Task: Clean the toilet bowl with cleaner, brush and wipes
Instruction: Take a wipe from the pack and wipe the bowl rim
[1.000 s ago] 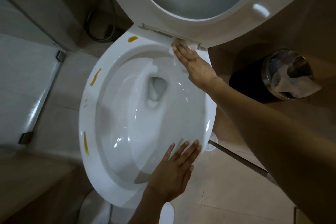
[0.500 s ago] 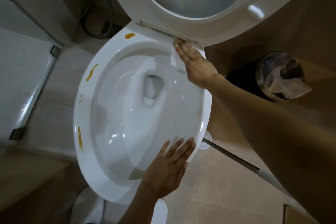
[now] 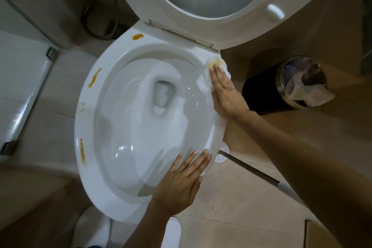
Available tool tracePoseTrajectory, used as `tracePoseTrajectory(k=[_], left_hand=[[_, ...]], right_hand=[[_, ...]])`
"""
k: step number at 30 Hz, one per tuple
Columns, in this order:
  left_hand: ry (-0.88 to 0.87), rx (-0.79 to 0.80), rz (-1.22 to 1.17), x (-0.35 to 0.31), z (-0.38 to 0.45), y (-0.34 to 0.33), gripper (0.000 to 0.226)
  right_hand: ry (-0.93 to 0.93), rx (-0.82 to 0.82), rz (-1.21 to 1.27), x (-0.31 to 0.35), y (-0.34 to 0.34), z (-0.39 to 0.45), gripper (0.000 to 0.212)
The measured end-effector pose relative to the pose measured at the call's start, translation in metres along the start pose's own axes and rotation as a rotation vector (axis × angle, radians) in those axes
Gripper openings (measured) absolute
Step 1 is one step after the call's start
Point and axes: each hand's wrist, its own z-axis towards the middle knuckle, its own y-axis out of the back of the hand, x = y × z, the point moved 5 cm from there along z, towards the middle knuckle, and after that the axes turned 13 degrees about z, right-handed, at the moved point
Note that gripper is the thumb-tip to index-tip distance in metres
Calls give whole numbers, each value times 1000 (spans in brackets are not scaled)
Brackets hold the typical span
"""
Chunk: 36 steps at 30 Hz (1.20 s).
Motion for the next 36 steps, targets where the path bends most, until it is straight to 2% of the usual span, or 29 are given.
tracePoseTrajectory(k=[5, 10, 15, 18, 28, 36], left_hand=[[-2, 8, 3, 1, 1, 0, 51], [-7, -3, 32, 0, 0, -1, 51], [-6, -16, 22, 1, -1, -3, 51], [-6, -25, 29, 1, 0, -2, 51], [-5, -45, 61, 1, 0, -4, 53], [-14, -88, 41, 1, 0, -3, 53]], right_hand=[[-38, -5, -37, 1, 6, 17, 54], [40, 77, -257, 1, 12, -2, 57], [247, 321, -498, 6, 19, -7, 66], [320, 383, -613, 6, 27, 7, 67], [432, 548, -625, 10, 25, -4, 58], [364, 565, -647, 13, 26, -2, 63]])
